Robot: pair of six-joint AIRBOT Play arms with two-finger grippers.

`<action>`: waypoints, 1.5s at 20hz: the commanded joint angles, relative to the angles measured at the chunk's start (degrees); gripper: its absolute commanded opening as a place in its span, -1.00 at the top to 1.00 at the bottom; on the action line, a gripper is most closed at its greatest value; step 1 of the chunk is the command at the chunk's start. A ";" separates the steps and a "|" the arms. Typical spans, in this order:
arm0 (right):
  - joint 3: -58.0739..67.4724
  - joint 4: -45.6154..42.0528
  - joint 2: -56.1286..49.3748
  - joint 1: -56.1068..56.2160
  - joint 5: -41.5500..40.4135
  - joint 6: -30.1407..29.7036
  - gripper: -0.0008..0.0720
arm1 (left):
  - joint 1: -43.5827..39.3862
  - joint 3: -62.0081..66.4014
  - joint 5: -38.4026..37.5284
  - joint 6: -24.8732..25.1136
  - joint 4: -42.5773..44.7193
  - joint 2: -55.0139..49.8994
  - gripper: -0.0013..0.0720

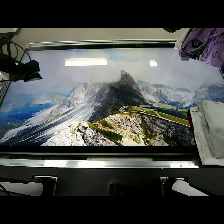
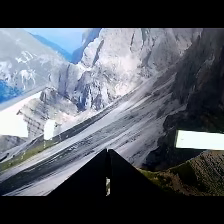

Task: Fold the clothes and pants, and hang the long-sleeved shirts on hangers.

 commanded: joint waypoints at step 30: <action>3.17 31.26 8.33 60.70 40.76 -24.13 0.88 | -7.82 -24.87 17.68 9.73 7.04 21.68 0.91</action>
